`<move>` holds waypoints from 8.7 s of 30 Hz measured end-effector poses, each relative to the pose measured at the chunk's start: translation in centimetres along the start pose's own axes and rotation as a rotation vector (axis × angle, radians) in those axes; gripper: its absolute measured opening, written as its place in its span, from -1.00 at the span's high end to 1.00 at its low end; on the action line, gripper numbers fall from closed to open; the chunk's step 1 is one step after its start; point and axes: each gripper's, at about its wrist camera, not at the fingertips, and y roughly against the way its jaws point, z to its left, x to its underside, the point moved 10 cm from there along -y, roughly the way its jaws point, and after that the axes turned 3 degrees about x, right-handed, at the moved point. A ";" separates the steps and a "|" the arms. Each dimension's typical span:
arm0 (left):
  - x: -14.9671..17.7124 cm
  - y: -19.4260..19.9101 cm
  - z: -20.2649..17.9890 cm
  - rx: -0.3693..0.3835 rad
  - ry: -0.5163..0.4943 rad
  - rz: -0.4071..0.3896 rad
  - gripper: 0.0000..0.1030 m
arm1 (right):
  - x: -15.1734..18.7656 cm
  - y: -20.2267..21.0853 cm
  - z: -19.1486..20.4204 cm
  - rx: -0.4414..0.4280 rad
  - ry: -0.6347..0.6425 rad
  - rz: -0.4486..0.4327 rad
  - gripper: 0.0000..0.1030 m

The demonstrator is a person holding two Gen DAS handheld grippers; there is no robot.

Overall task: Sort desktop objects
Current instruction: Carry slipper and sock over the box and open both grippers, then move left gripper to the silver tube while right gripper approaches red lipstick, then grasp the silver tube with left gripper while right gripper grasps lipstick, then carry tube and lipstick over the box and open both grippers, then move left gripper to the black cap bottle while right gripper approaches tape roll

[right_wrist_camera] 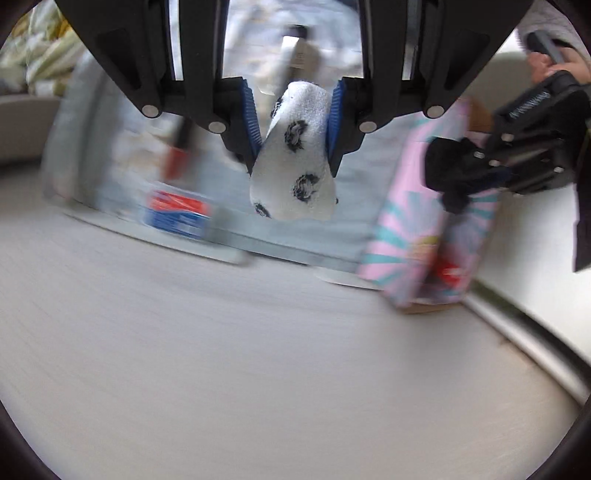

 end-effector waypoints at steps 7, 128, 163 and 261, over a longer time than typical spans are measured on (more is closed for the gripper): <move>2.0 3.8 6.9 -0.057 0.137 -0.037 0.70 | -4.3 -0.9 10.1 0.003 0.227 0.001 0.42; 12.5 -17.7 -12.4 -0.044 -0.069 0.243 -0.22 | 2.8 -10.0 -13.9 0.152 -0.092 0.149 -0.15; 10.7 -11.8 -9.6 0.052 -0.066 0.151 0.29 | 4.9 -3.4 -14.1 0.125 -0.113 0.124 0.64; 5.8 6.3 16.2 -0.306 0.255 -0.071 -0.92 | -9.1 -4.3 16.9 -0.076 0.310 -0.008 -0.99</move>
